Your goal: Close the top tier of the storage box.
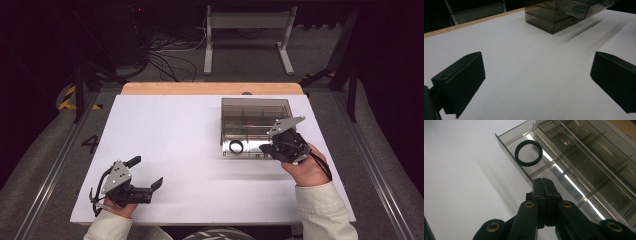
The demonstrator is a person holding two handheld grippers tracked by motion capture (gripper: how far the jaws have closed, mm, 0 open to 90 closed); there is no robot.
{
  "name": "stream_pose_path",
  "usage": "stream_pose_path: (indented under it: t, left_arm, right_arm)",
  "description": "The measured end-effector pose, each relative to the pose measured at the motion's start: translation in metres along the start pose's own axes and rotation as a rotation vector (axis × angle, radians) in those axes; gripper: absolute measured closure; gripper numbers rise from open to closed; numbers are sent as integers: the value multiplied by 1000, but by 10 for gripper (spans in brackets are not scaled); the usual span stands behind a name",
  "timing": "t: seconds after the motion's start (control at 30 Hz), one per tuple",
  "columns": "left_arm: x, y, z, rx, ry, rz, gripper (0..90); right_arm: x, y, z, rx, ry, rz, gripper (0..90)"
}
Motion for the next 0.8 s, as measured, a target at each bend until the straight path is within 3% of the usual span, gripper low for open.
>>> stream_pose_path:
  t: [0.8]
  left_arm:
    - [0,1,0,2,0,3,4]
  right_arm:
    - [-4,1,20,103,2,-10,900]
Point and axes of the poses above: each handheld gripper's, and its own axes: y roughly forward along the jaws, z roughly out of its underside, x roughly to its left, the point moved 3 cm from there along y, roughly forward along the jaws, and after that the axes turned 3 degrees about y, right-handed, at the moved point
